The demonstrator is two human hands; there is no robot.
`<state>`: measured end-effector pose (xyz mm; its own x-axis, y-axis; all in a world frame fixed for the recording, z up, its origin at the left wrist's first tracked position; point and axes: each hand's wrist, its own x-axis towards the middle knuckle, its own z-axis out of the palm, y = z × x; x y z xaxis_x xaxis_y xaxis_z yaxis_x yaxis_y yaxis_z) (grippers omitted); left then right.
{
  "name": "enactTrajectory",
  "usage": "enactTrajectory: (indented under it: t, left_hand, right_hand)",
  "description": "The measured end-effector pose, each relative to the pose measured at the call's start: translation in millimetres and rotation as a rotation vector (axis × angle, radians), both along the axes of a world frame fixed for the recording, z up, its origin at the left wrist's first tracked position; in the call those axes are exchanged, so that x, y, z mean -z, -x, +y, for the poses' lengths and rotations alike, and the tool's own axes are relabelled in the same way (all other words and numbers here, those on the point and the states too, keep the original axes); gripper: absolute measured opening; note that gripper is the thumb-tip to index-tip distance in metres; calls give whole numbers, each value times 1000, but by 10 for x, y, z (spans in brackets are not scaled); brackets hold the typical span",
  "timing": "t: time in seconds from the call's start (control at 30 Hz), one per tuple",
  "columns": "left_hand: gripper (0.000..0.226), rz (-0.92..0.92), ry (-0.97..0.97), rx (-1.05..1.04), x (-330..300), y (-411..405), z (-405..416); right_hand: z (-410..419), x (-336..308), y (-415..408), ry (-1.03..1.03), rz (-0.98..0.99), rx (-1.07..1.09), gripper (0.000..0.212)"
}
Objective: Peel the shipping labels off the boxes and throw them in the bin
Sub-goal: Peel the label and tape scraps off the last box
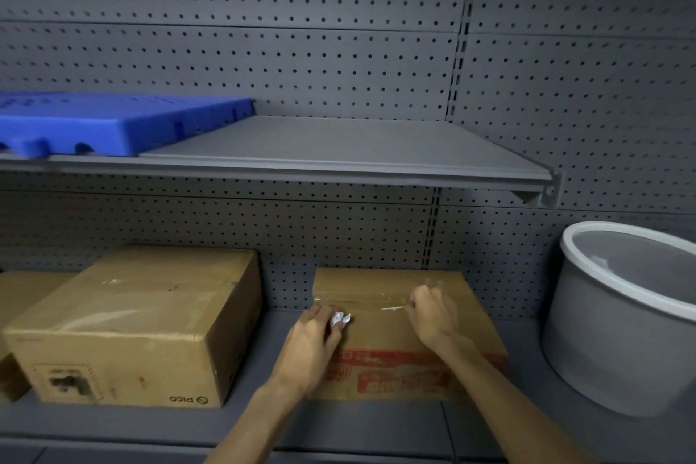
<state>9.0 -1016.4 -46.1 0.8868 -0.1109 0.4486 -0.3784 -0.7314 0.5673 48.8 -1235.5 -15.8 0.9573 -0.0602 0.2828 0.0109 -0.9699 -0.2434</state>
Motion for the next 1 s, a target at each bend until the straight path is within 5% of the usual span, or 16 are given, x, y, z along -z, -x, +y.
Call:
enactTrajectory:
  t: [0.17, 0.37, 0.53, 0.77, 1.0]
  left_hand:
    - [14, -2, 6, 10, 2, -16, 18]
    - [15, 0, 7, 17, 2, -14, 6]
    - [14, 3, -6, 13, 31, -50, 21]
    - [15, 3, -3, 38, 1, -31, 23]
    - [14, 16, -8, 40, 12, -43, 44]
  right_hand:
    - [266, 25, 65, -30, -12, -238, 12]
    - [40, 7, 84, 4, -12, 1, 14]
    - [400, 62, 292, 17, -66, -344, 11]
    - [-181, 7, 276, -32, -28, 23, 11]
    - [265, 20, 454, -2, -34, -281, 8]
